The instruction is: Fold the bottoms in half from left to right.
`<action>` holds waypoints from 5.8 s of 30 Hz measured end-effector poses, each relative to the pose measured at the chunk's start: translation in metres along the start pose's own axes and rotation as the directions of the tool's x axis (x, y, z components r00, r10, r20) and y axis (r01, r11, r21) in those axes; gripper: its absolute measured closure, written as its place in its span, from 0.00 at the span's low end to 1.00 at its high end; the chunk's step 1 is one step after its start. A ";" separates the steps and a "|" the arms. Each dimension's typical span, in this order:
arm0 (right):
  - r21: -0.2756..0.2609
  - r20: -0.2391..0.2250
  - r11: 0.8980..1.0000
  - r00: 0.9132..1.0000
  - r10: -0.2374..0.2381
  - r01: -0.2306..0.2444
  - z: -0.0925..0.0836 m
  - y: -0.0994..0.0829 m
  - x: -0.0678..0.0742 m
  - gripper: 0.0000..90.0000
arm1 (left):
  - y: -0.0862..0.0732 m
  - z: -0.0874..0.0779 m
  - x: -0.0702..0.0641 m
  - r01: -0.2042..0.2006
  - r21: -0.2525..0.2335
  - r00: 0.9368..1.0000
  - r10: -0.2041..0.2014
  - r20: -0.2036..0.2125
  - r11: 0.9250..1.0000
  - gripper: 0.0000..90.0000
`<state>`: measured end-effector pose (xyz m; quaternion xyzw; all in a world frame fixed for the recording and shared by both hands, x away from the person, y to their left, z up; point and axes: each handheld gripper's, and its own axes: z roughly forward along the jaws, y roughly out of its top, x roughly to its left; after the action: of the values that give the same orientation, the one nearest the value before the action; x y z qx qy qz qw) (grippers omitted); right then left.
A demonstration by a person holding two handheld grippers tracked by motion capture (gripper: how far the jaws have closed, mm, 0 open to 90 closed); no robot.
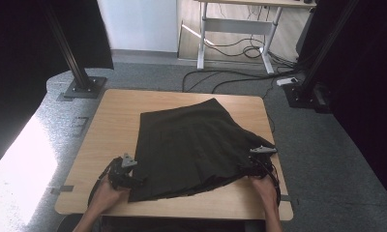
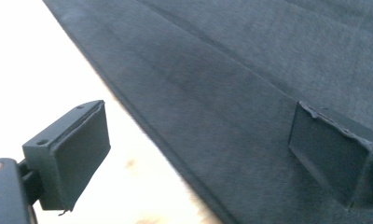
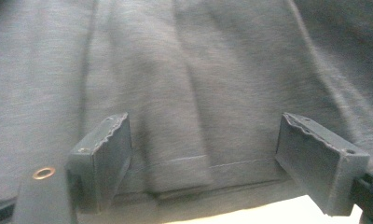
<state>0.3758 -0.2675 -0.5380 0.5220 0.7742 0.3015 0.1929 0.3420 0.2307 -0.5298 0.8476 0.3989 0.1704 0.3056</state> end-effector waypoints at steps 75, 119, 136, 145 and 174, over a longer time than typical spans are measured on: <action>-0.134 -0.504 0.848 0.702 -0.504 0.513 0.035 0.062 0.276 0.04 | 0.104 0.086 0.116 0.112 -0.009 0.994 -0.112 -0.018 0.994 0.09; -0.098 -0.389 0.802 0.719 -0.576 0.589 0.053 0.063 0.325 0.79 | 0.099 0.099 0.110 0.114 0.010 0.993 -0.114 0.014 0.993 0.52; -0.123 -0.432 0.802 0.696 -0.574 0.585 0.052 0.063 0.322 0.88 | 0.100 0.088 0.102 0.065 0.033 0.996 -0.067 0.064 0.997 0.87; -0.152 -0.501 0.774 0.627 -0.596 0.615 0.049 0.061 0.351 0.89 | 0.094 0.048 0.103 -0.009 0.035 0.999 0.007 0.043 0.999 0.87; -0.305 -0.535 0.811 0.615 -0.580 0.499 -0.006 0.108 0.330 0.90 | 0.122 -0.027 0.127 0.072 -0.080 0.997 -0.073 -0.011 0.994 0.86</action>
<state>0.3216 0.0655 -0.4561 0.1264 0.8937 0.4276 0.0492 0.4767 0.2798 -0.4241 0.8186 0.4243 0.1809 0.3424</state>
